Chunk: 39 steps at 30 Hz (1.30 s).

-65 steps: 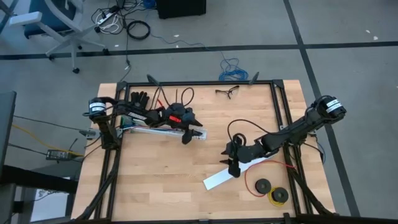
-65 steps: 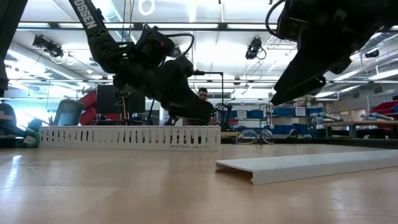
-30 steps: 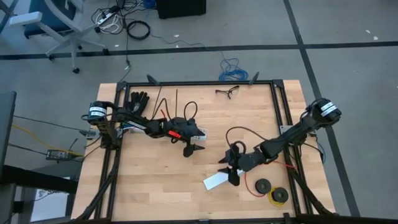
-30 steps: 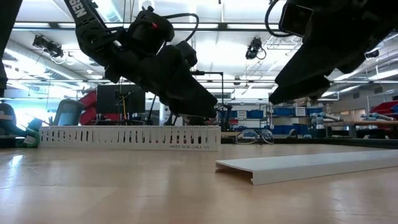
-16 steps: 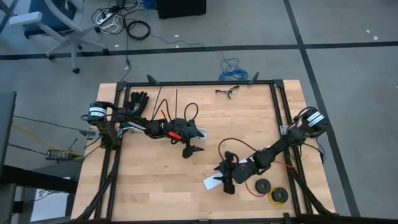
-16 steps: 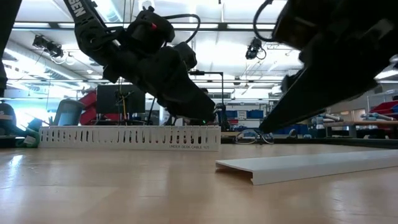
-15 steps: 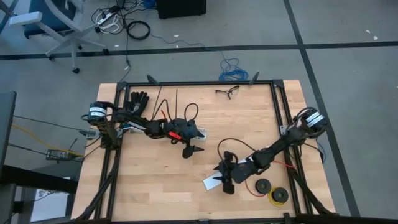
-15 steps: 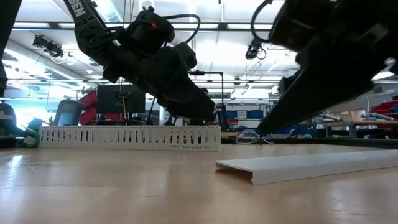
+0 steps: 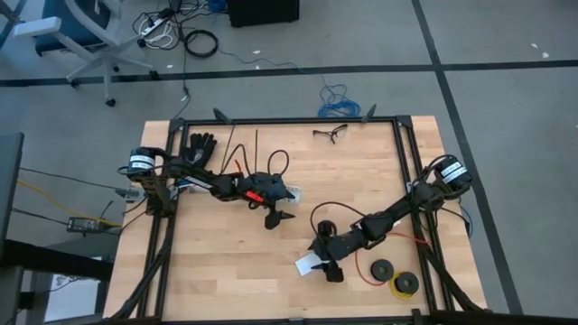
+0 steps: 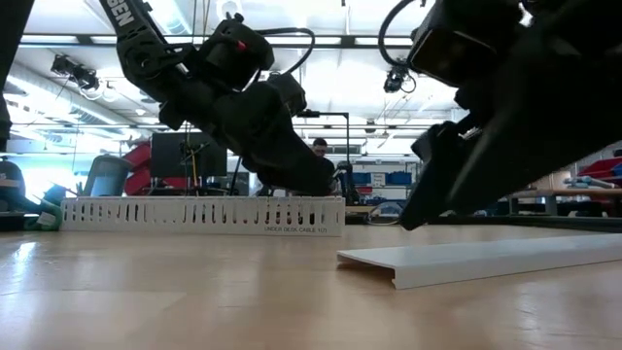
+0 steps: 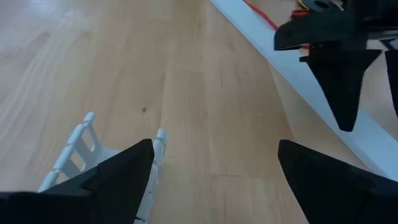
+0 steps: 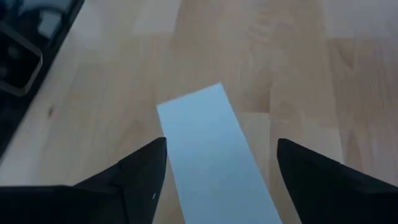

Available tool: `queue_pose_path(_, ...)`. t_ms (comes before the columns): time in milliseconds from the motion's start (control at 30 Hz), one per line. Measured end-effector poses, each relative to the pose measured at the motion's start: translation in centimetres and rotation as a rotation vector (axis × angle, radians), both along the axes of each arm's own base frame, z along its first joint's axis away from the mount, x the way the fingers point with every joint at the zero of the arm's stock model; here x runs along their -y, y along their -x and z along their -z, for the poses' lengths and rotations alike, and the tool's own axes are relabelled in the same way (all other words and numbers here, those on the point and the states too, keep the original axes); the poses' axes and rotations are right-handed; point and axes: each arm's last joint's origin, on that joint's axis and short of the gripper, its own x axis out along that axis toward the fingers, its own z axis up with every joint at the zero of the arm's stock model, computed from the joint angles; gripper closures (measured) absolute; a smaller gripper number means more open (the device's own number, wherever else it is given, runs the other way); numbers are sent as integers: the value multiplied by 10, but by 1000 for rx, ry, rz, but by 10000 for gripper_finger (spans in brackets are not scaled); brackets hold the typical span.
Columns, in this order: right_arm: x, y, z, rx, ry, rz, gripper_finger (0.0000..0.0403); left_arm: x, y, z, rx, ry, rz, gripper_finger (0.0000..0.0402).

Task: Ziptie cables
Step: Close the white cable duct

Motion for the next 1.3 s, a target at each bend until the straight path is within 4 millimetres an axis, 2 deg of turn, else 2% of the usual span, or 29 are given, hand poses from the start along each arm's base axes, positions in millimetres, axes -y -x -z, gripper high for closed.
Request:
queue_pose_path(133, 2, 0, 1, 15, 95, -71, 100, 0, 0, 0, -1, -7, -4, 41)
queue_pose_path(300, 9, 2, 7, -46, 142, -73, 98, 0, 0, -1, 4, 11, -18, 41)
queue_pose_path(600, 7, 1, 13, -83, 89, -125, 98, 0, 0, -1, 4, 14, -21, 41)
queue_pose_path(933, -2, 2, 7, -80, -66, -180, 98, -1, -1, -1, 9, 32, -42, 41)
queue_pose_path(1100, -4, 8, 11, -103, 18, -189, 98, -1, -1, -1, 6, 48, -51, 41)
queue_pose_path(1300, -8, 10, 25, -122, 120, -219, 98, -1, -1, -1, 6, 51, -51, 41)
